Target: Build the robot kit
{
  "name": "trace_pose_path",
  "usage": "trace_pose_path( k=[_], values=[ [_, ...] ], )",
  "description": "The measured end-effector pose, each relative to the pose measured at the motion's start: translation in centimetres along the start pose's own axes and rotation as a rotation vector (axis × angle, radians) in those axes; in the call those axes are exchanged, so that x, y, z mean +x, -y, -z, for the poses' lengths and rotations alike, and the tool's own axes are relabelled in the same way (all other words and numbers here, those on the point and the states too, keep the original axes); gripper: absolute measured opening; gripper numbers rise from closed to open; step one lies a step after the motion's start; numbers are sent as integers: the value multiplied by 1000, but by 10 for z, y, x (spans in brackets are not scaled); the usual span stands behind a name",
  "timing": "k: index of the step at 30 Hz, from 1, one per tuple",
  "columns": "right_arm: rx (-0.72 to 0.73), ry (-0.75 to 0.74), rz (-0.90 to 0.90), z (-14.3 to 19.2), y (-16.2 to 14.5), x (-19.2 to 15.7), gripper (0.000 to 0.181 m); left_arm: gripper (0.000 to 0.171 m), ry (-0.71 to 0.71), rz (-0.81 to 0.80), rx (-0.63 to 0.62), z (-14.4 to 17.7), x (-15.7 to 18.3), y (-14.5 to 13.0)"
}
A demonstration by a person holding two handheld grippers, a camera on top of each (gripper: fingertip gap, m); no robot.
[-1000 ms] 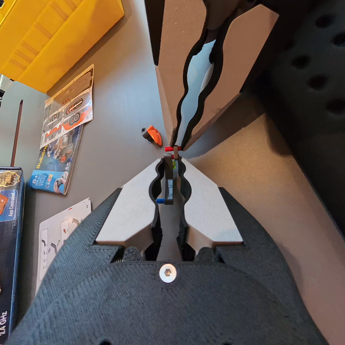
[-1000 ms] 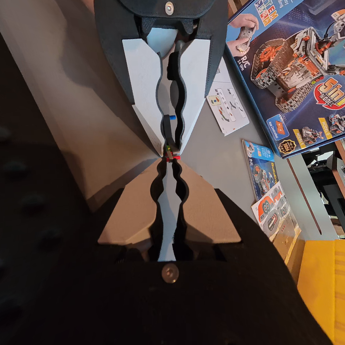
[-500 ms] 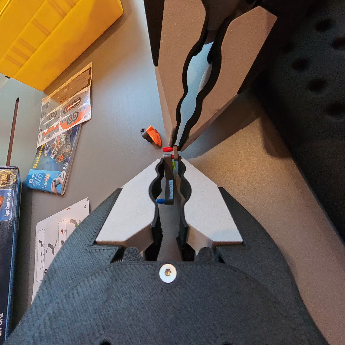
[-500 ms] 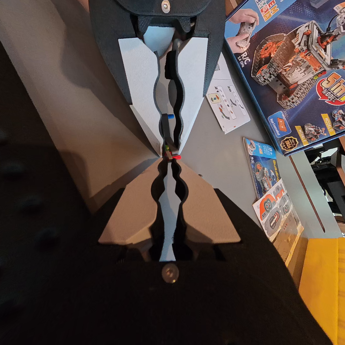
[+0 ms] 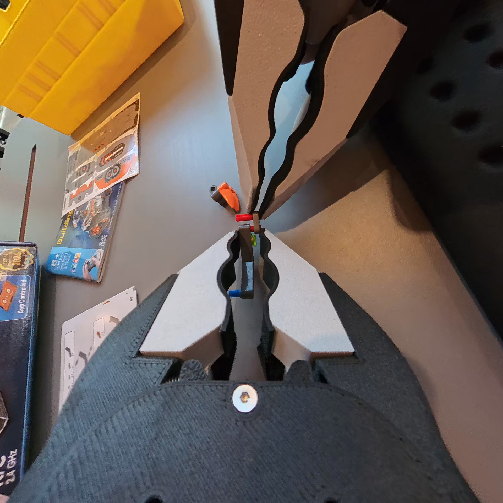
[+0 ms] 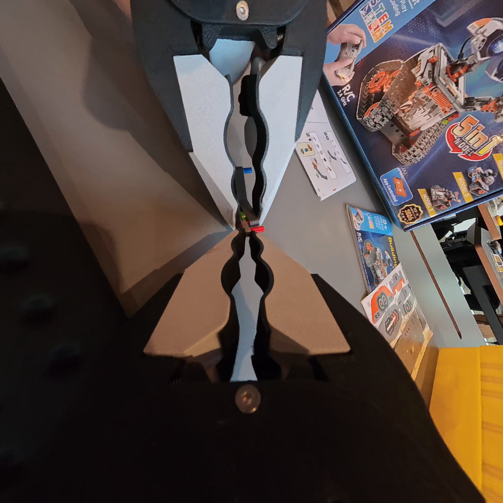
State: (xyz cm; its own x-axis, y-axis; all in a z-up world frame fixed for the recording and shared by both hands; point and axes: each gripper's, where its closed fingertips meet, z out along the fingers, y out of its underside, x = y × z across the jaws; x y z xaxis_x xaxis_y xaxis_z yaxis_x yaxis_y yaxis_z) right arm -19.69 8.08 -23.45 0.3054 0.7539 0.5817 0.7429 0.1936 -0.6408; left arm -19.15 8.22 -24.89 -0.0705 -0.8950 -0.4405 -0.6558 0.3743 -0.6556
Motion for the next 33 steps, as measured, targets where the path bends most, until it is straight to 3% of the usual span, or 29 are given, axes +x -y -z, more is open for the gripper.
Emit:
trace_pose_path(
  k=[5,9,13,19,29,33],
  values=[
    [96,-126,77,14,15,10,4,13,43,-70,31,14,-7,14],
    [109,-100,83,14,16,7,28,13,110,-263,-68,19,-7,10],
    [101,-97,134,11,16,7,30,13,114,-391,-129,13,1,6],
    [50,-61,217,3,12,-4,16,13,98,-405,-128,11,5,5],
    [9,-43,196,-2,7,-4,16,13,110,-453,-129,9,5,3],
    [19,-155,201,7,10,12,16,19,227,-417,-93,15,-11,14]
  ],
)
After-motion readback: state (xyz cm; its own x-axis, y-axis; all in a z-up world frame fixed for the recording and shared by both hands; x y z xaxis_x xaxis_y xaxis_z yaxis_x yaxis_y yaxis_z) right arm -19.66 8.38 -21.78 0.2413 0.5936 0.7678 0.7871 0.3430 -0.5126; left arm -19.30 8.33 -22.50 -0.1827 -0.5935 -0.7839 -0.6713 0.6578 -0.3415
